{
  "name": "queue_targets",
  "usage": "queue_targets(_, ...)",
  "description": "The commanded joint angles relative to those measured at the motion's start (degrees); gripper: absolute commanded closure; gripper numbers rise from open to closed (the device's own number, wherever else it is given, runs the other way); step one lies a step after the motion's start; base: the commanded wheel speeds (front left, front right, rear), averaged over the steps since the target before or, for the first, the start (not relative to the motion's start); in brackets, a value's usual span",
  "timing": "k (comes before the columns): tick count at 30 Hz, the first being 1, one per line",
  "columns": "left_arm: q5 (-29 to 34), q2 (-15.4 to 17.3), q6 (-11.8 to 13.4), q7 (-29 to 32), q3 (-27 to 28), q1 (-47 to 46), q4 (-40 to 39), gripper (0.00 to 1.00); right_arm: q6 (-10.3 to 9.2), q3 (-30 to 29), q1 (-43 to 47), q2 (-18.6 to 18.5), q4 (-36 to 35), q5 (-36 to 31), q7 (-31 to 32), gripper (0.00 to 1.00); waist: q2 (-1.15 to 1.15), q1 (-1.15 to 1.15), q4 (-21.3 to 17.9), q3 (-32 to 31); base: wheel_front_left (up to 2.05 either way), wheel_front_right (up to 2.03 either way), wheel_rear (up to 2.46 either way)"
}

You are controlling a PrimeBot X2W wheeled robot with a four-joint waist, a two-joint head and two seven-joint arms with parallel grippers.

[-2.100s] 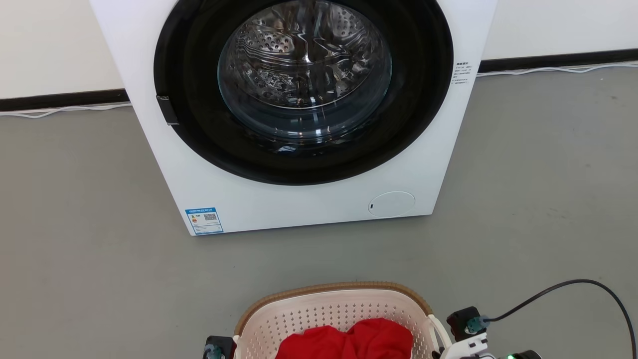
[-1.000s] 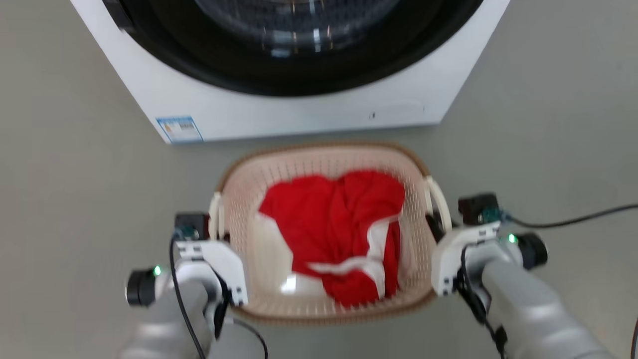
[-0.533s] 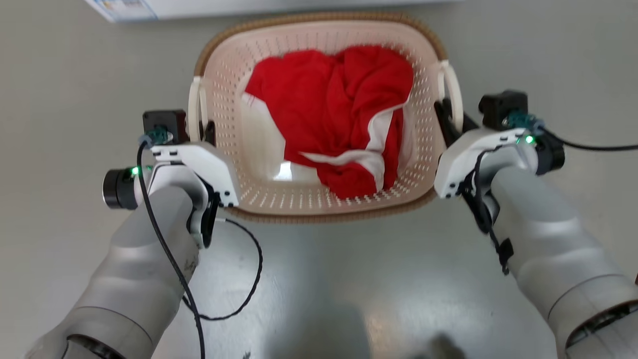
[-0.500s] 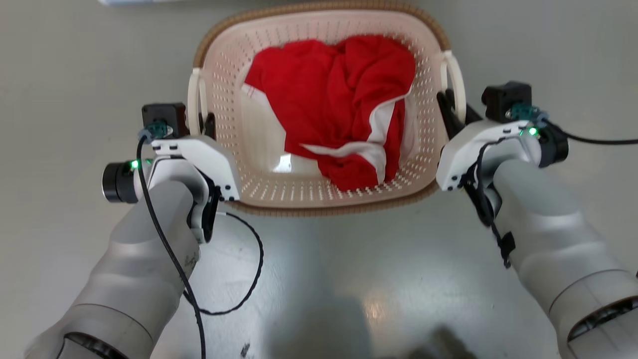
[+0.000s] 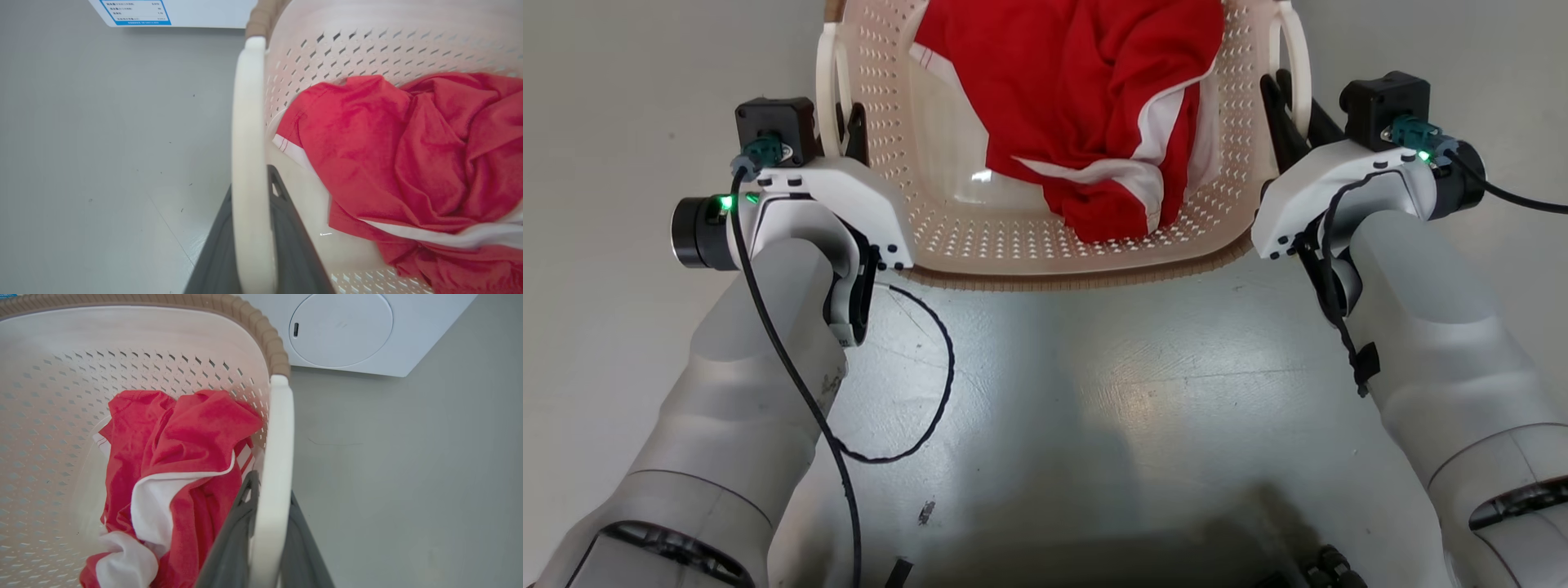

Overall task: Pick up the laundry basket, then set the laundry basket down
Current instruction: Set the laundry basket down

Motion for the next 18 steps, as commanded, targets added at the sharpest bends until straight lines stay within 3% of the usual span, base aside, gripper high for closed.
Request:
queue_targets(1, 1.30, 1.50, 0.63, -0.78, 1.92, -0.92, -1.36, 1.00, 0.42, 0.24, 3.24, 0.70, -1.08, -1.33, -0.59, 1.00, 0.00, 0.00, 0.26, 0.45, 0.00, 0.00, 0.00)
queue_targets(18, 10.36, -0.10, -1.61, -0.79, 9.31, -1.73, -0.73, 1.00, 0.42, -4.92, 3.63, 0.70, -3.72, -4.92, -0.60, 1.00, 0.00, 0.00, 0.44, 3.43, 0.00, 0.00, 0.00)
